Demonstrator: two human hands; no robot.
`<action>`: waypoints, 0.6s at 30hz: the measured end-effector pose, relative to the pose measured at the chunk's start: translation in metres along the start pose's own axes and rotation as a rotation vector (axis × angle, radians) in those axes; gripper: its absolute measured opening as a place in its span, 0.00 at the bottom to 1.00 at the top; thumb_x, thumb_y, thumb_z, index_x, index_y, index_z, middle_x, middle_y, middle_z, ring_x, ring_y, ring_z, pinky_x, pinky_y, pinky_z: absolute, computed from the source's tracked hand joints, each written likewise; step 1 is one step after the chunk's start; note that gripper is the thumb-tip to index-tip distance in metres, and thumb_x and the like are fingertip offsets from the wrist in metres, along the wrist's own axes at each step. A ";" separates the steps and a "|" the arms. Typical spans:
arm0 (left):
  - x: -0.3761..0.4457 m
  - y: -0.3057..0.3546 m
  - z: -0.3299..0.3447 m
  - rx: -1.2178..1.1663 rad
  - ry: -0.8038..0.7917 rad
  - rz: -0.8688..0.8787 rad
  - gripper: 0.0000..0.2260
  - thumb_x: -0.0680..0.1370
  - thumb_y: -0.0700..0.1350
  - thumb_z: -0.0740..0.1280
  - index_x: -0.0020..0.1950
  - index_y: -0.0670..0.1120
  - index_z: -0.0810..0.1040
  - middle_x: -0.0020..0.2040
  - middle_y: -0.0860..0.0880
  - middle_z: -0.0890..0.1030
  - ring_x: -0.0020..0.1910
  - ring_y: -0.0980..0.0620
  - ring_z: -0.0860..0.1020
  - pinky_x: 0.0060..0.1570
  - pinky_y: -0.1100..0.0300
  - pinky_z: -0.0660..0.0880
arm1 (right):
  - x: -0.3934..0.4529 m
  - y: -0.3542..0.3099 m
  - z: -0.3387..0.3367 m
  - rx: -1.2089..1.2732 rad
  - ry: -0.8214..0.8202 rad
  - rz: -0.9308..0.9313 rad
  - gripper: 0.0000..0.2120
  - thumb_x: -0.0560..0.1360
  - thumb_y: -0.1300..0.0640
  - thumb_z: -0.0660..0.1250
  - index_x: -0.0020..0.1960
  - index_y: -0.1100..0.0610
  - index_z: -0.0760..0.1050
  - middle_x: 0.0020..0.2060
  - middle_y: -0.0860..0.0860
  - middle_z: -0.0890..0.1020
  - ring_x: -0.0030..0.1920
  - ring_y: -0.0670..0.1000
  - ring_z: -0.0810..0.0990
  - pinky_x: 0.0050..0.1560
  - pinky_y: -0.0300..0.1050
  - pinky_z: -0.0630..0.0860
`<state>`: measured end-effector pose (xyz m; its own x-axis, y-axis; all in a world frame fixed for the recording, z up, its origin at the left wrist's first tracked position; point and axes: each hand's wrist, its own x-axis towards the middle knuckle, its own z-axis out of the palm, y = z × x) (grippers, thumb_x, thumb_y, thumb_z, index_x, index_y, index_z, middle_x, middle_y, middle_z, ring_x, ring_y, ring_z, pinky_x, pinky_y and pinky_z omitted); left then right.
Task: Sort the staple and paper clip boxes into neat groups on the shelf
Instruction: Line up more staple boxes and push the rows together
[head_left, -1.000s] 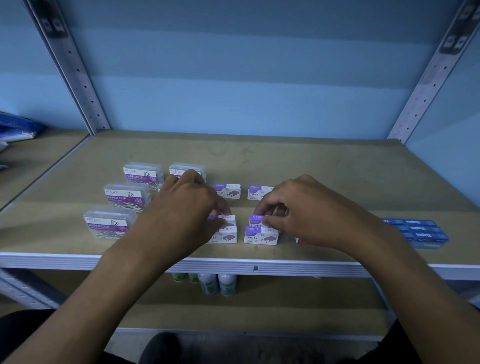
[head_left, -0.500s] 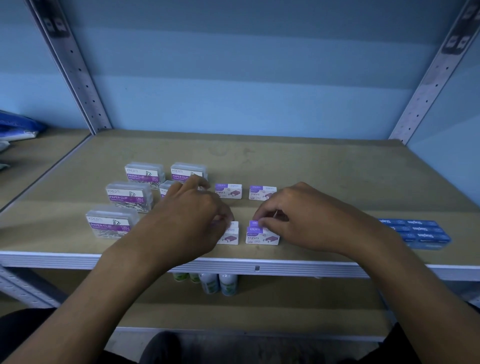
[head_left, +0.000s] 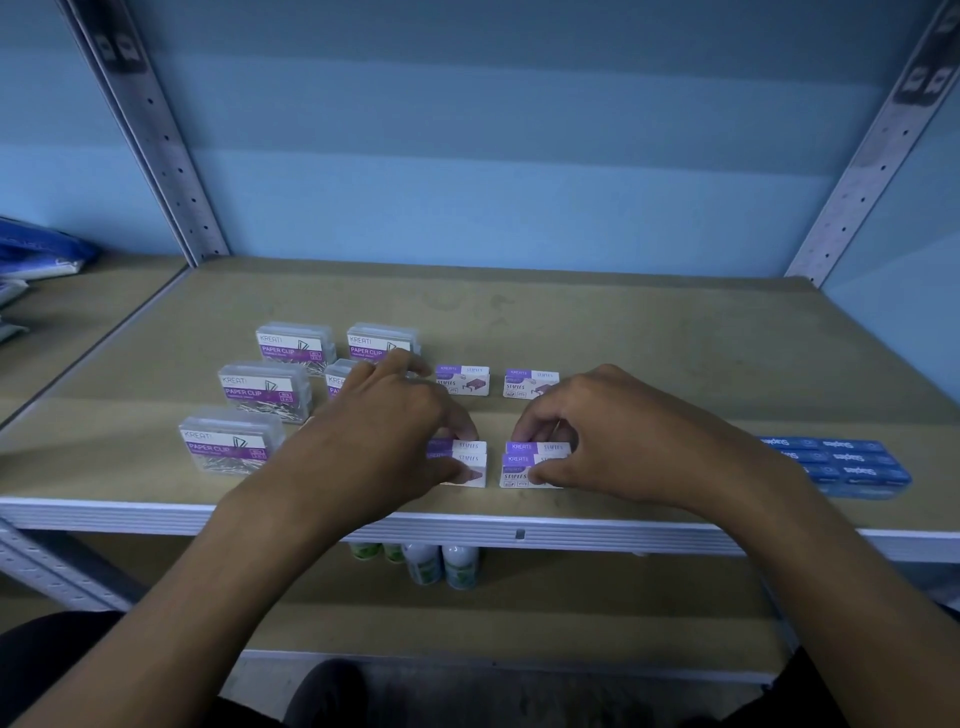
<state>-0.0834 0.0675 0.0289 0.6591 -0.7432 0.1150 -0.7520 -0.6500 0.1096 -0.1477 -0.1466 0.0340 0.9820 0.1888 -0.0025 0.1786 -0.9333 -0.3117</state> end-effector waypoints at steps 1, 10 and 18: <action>0.000 0.001 0.000 -0.005 0.000 0.003 0.15 0.74 0.61 0.69 0.59 0.62 0.79 0.61 0.63 0.78 0.71 0.56 0.59 0.64 0.57 0.60 | 0.000 0.000 0.000 0.002 0.001 0.001 0.11 0.70 0.48 0.75 0.52 0.45 0.83 0.44 0.39 0.83 0.43 0.34 0.76 0.48 0.38 0.78; 0.002 0.010 0.000 -0.026 -0.001 0.024 0.15 0.74 0.60 0.68 0.60 0.61 0.79 0.60 0.61 0.79 0.70 0.55 0.61 0.65 0.56 0.62 | 0.000 0.000 0.002 0.009 -0.012 0.001 0.13 0.71 0.48 0.75 0.55 0.46 0.83 0.46 0.40 0.83 0.42 0.33 0.75 0.47 0.38 0.77; 0.002 0.011 0.000 -0.044 0.010 0.017 0.14 0.74 0.59 0.69 0.59 0.60 0.80 0.59 0.60 0.80 0.68 0.55 0.62 0.63 0.56 0.62 | -0.001 0.000 0.001 0.023 -0.020 0.006 0.13 0.70 0.48 0.75 0.54 0.46 0.83 0.44 0.38 0.82 0.42 0.33 0.76 0.47 0.38 0.78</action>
<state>-0.0906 0.0591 0.0302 0.6468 -0.7520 0.1270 -0.7619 -0.6298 0.1512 -0.1484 -0.1468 0.0332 0.9816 0.1897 -0.0237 0.1711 -0.9270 -0.3337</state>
